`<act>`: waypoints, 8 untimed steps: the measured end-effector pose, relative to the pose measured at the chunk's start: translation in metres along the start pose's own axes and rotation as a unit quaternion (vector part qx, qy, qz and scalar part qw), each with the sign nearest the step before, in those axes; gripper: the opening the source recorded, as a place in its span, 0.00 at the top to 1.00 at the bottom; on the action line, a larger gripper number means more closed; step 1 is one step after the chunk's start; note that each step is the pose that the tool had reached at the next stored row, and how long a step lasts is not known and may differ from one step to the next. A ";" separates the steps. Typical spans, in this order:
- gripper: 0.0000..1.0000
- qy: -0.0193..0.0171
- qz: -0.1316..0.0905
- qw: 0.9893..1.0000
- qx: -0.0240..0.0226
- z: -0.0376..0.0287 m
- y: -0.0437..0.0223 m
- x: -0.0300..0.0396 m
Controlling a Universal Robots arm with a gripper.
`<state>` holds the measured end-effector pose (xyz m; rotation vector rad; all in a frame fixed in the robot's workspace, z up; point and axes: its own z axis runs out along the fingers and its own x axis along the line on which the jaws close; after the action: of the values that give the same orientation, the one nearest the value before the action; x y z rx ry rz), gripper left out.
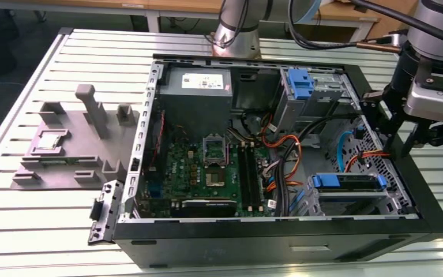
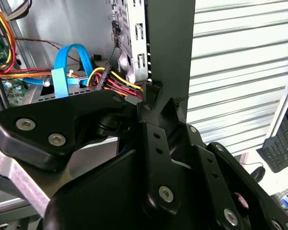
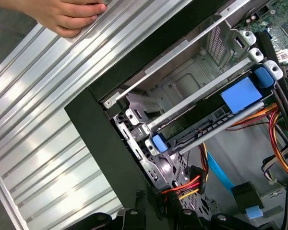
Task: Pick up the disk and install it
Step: 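Insert the first disk wire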
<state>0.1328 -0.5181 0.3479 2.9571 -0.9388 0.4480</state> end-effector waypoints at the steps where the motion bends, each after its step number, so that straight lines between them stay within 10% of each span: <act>1: 0.69 0.001 -0.002 1.000 0.001 0.0001 0.0002 0.0001; 8: 0.69 0.005 -0.014 1.000 0.007 0.0032 0.0029 -0.0022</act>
<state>0.1303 -0.5196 0.3440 2.9722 -0.8965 0.4705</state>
